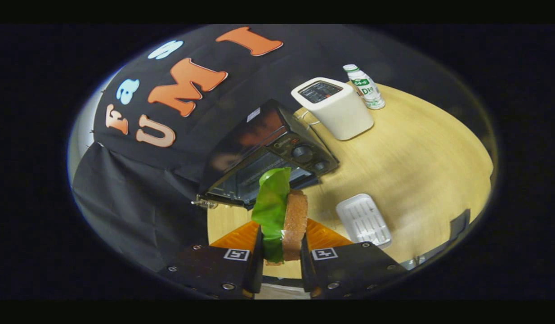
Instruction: Open the toaster oven, put the food inside, and close the toaster oven door.
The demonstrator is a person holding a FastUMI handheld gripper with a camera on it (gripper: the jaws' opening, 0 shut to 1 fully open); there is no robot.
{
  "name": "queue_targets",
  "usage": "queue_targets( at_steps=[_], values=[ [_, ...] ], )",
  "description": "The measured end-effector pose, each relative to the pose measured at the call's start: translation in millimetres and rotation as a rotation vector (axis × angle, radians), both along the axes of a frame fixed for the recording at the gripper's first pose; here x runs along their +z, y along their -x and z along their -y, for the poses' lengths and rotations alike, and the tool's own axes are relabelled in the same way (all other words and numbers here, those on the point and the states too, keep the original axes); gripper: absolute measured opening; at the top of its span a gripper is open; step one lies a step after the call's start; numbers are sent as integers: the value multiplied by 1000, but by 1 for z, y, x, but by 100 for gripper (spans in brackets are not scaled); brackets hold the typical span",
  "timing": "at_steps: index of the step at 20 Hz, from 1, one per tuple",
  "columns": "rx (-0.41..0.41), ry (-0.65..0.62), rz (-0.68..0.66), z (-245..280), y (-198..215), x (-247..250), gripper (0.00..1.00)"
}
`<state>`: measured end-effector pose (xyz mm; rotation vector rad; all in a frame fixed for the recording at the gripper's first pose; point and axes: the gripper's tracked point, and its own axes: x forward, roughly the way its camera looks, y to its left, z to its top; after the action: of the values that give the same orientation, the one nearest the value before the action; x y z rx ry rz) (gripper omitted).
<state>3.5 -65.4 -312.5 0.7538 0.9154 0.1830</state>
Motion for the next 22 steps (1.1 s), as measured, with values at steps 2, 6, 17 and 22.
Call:
queue_targets(
  at_steps=[2,6,17,22],
  values=[
    [-43,-50,16,-23,-8,-5,36],
    [-150,-147,44,-60,-38,-18,36],
    [-481,-382,71,-99,-121,-73,36],
    [-516,-428,67,-110,-150,-80,36]
  ],
)
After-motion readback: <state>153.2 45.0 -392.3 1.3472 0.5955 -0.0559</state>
